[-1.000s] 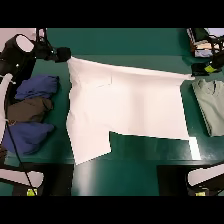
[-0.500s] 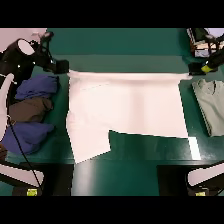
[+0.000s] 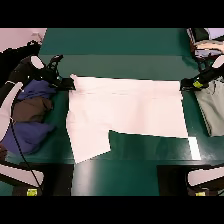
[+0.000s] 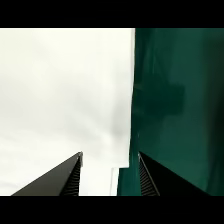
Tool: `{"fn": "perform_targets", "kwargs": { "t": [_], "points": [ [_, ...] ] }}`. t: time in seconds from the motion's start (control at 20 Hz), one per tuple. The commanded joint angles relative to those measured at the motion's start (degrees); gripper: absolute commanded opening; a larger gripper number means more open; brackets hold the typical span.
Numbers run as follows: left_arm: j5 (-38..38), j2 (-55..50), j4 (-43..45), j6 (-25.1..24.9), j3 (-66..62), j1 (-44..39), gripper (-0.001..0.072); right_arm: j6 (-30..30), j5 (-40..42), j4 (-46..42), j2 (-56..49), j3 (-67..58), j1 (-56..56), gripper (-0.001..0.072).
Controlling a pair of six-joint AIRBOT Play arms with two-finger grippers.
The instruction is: Fold the shirts.
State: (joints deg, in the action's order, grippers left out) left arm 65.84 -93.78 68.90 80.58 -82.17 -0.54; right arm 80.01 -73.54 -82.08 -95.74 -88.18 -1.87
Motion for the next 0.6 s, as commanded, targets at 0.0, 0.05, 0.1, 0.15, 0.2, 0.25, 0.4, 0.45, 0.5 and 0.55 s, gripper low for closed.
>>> {"fn": "perform_targets", "kwargs": {
  "t": [0.0,0.05,0.1,0.15,0.2,0.25,0.4,0.45,0.5,0.55],
  "points": [
    [6.54,3.67,1.9,1.73,0.7,1.38,0.0423,0.72,-2.64,-0.02,3.74,1.33,-1.07,0.041],
    [7.78,6.6,3.45,2.19,2.4,1.92,0.0423,0.52,-2.45,0.0,6.64,3.41,-1.73,0.041],
    [8.07,9.86,4.48,2.27,5.27,2.25,0.0423,0.5,-2.51,0.07,9.62,6.05,-2.54,0.041],
    [8.0,13.79,4.9,2.84,9.66,2.25,0.0423,0.52,-2.6,0.11,12.57,9.14,-3.28,0.041],
    [7.58,17.29,4.79,3.06,14.25,2.23,0.0423,0.5,-2.54,0.11,15.78,12.83,-4.07,0.0409],
    [7.23,20.65,4.17,3.1,19.26,2.23,0.0423,0.5,-2.54,0.11,18.78,16.55,-4.74,0.0409],
    [6.4,29.35,1.7,3.48,35.15,2.23,0.0423,0.5,-2.51,0.37,25.53,25.49,-6.73,0.0409],
    [5.92,31.5,0.04,3.48,39.78,2.23,0.0423,0.22,-2.49,1.92,27.39,27.98,-7.45,0.0408],
    [5.09,33.24,-1.68,3.48,43.5,2.23,0.0423,-0.83,-2.45,4.2,28.74,29.81,-8.41,0.0408],
    [3.63,34.86,-3.78,3.45,46.93,2.23,0.0423,-1.9,-2.16,6.82,30.03,31.47,-9.49,0.0408]
  ]
}}
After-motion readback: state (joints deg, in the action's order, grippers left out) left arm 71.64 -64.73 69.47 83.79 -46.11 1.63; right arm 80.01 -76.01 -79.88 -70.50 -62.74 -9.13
